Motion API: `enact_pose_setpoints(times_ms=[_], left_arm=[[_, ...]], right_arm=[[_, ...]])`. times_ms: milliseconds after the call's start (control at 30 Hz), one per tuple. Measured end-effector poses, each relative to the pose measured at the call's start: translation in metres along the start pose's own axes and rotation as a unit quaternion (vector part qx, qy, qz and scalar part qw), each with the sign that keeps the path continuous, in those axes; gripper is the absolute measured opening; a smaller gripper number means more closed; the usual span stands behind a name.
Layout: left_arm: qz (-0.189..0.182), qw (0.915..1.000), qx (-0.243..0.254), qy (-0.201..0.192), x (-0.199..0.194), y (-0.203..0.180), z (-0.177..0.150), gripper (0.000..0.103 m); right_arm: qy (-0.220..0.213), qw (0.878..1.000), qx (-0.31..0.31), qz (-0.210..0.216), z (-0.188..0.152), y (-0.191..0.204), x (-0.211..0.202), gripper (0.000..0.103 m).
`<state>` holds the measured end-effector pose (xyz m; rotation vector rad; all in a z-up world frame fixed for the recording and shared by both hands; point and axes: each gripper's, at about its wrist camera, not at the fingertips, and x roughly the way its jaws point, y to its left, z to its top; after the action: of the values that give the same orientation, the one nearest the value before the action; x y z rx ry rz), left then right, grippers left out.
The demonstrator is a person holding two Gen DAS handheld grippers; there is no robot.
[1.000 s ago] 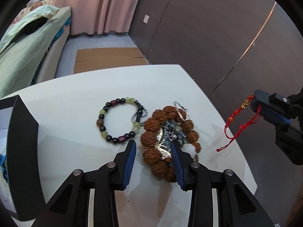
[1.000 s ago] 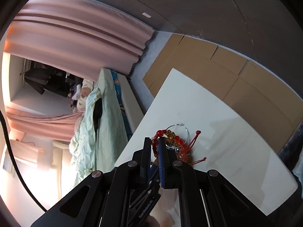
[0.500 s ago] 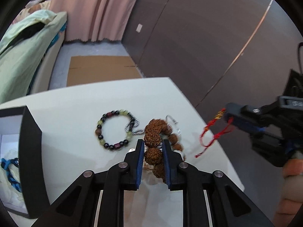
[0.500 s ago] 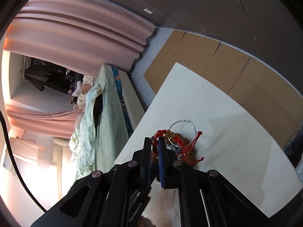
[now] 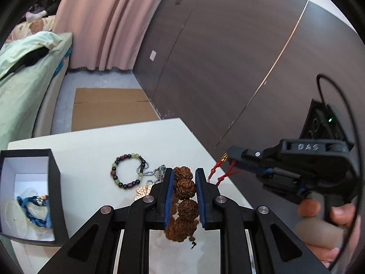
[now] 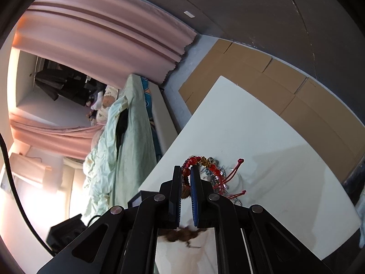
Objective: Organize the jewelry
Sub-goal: 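Carry both bracelets over the black box and open both tools inside it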
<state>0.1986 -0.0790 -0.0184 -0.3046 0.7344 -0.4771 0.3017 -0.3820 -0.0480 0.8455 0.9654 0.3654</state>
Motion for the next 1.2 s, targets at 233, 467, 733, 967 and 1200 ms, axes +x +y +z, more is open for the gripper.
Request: enact_pose_setpoints(times_ms=[233, 467, 733, 967, 1200], left_arm=[[-0.003, 0.9993, -0.016, -0.033, -0.033, 0.014, 0.011, 0.02], [0.01, 0.9971, -0.034, -0.066, -0.066, 0.034, 0.021, 0.02], [0.053, 0.9917, -0.061, -0.099, -0.101, 0.068, 0.027, 0.02], [0.086, 0.9871, -0.086, -0.104, -0.11, 0.098, 0.027, 0.02], [0.104, 0.9822, -0.119, -0.101, -0.118, 0.118, 0.028, 0.045]], right_arm=[[-0.009, 0.998, -0.036, 0.042, -0.006, 0.018, -0.005, 0.009], [-0.007, 0.993, -0.076, 0.09, -0.022, 0.046, -0.002, 0.009], [-0.002, 0.983, -0.109, 0.148, -0.041, 0.071, 0.006, 0.009], [0.018, 0.982, -0.126, 0.14, -0.058, 0.085, 0.024, 0.009], [0.037, 0.979, -0.138, 0.147, -0.067, 0.094, 0.04, 0.009]])
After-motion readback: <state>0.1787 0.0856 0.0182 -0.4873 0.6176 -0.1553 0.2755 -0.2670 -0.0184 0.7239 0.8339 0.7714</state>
